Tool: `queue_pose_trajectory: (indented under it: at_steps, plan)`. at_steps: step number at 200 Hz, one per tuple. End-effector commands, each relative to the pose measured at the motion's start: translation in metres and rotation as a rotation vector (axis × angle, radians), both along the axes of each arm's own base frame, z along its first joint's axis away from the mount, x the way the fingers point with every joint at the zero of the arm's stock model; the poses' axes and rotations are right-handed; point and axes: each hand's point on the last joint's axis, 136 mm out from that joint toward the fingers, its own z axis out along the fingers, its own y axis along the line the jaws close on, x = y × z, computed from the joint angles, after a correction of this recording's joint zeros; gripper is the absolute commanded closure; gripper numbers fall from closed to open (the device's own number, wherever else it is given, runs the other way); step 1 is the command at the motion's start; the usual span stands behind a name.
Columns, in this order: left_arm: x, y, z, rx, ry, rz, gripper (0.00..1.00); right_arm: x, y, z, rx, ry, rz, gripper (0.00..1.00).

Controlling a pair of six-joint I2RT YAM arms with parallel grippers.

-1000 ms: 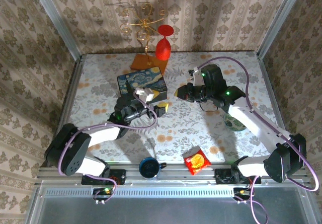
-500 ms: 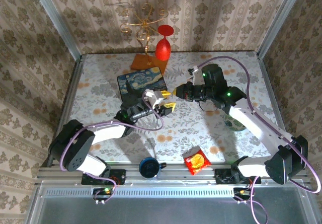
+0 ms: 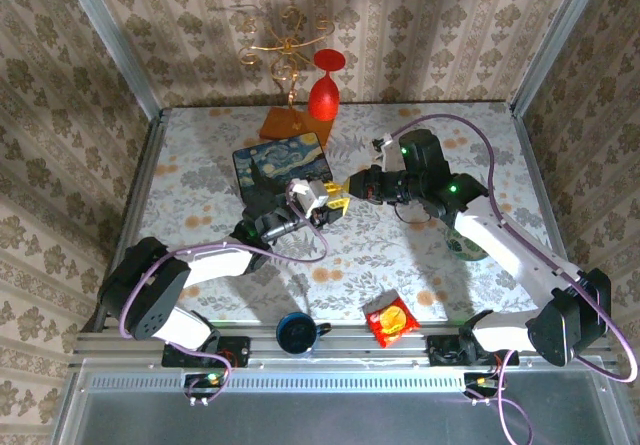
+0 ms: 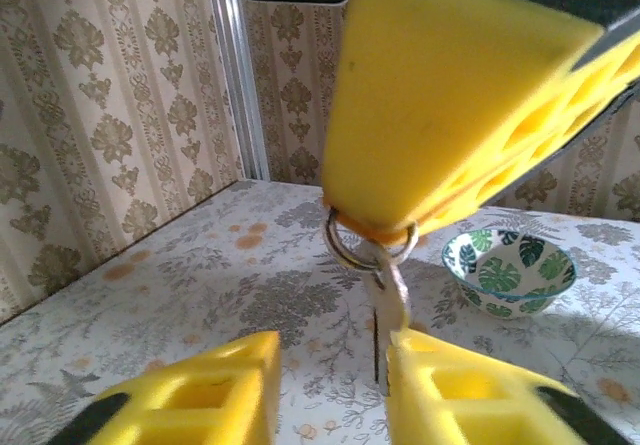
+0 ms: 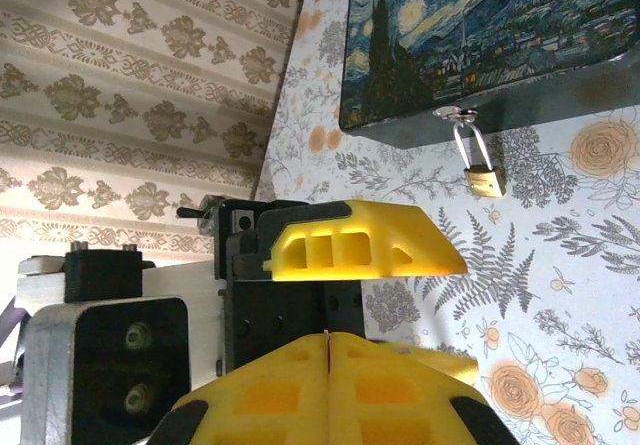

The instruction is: Unlock the padlock with the key

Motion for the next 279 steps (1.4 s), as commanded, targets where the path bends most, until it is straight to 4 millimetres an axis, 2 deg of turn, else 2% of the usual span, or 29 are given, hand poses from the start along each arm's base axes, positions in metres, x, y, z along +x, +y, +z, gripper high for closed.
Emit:
queue_pose_trajectory:
  at_steps: [1, 34, 59, 91, 127, 136, 158, 172, 194, 218, 239, 279]
  plan:
    - [0.0, -0.001, 0.026, -0.05, -0.071, 0.015, 0.74, -0.001, 0.005, 0.0, 0.015, -0.003, 0.013, 1.0]
    - [0.002, 0.001, 0.022, -0.038, -0.064, 0.034, 0.85, -0.002, 0.005, -0.001, 0.013, -0.002, 0.014, 1.0]
    - [0.003, 0.002, 0.023, -0.032, -0.08, 0.053, 1.0, -0.001, 0.005, -0.003, 0.011, 0.001, 0.012, 1.0]
    - [0.007, 0.008, 0.019, 0.043, -0.153, 0.147, 1.0, -0.001, 0.004, -0.006, -0.002, 0.006, 0.007, 1.0]
    - [0.015, 0.026, 0.02, 0.184, -0.315, 0.319, 1.0, -0.003, -0.005, -0.011, -0.054, 0.011, -0.015, 1.0]
    - [0.016, 0.03, 0.021, 0.233, -0.367, 0.357, 1.0, -0.004, -0.007, -0.011, -0.061, 0.01, -0.021, 0.91]
    - [0.02, 0.04, 0.026, 0.325, -0.503, 0.446, 1.0, -0.007, -0.013, -0.009, -0.068, 0.005, -0.039, 0.63]
    - [0.019, 0.047, 0.033, 0.345, -0.579, 0.482, 1.0, -0.007, -0.018, -0.006, -0.06, 0.001, -0.059, 0.54]
    - [0.021, 0.053, 0.04, 0.389, -0.657, 0.518, 1.0, -0.004, -0.023, -0.004, 0.005, 0.018, -0.089, 0.52]
    - [0.018, 0.052, 0.042, 0.431, -0.735, 0.525, 1.0, -0.005, -0.018, 0.007, 0.075, 0.018, -0.074, 0.52]
    - [0.013, 0.047, 0.047, 0.487, -0.867, 0.557, 1.0, -0.009, -0.016, 0.012, 0.085, 0.021, -0.058, 0.5]
    - [0.008, 0.031, 0.061, 0.573, -1.166, 0.648, 1.0, -0.013, -0.029, 0.012, 0.038, -0.011, -0.074, 0.48]
